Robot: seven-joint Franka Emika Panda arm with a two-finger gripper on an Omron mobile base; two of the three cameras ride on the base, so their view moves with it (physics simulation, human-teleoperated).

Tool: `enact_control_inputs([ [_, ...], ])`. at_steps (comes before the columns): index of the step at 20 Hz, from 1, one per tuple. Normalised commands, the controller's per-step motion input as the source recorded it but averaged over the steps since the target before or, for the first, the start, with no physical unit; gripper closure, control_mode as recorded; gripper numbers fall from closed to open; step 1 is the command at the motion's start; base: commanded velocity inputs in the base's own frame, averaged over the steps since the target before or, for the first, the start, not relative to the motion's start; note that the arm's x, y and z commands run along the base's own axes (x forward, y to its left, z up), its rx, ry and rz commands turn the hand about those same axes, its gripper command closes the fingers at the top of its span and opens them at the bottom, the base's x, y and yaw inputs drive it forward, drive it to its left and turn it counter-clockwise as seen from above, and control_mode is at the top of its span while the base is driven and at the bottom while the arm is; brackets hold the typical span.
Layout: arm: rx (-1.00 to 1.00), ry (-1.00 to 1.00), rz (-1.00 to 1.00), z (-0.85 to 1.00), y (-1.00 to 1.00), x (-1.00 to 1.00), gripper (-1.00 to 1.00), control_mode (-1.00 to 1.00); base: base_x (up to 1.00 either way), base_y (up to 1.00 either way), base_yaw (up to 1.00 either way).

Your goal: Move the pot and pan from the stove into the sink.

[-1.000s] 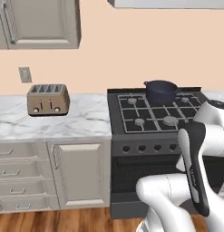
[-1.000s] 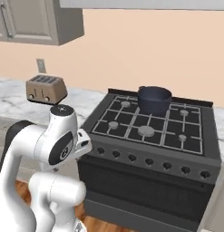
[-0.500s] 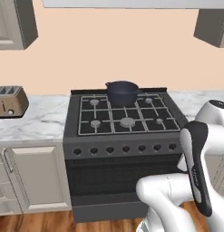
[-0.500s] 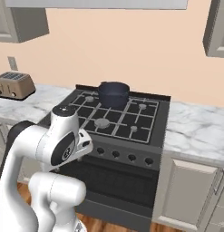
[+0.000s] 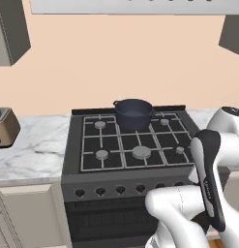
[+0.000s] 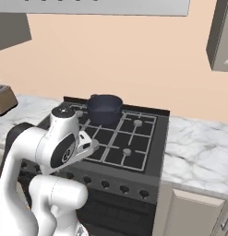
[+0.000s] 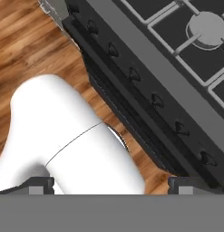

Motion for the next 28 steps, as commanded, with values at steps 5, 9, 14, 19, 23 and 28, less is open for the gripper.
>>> enact_control_inputs([
  [5,0.0,0.0,0.0,0.0,0.0,0.0,-1.0,-1.0,0.41,0.1,-0.03],
  [9,0.0,-0.01,-0.17,0.06,0.09,0.43,-1.0,-1.0,0.0,0.0,0.0],
  [14,0.0,-0.04,-0.33,0.24,0.25,0.51,-1.0,-1.0,0.0,0.0,0.0],
  [19,0.0,-0.04,-0.38,0.41,0.06,0.24,-1.0,-1.0,0.0,0.0,0.0],
  [23,0.02,-0.07,-0.39,0.4,-0.03,0.03,-1.0,-1.0,0.0,0.0,0.0],
  [28,0.11,-0.11,-0.26,0.28,-0.34,0.0,-1.0,-1.0,0.0,0.0,0.0],
])
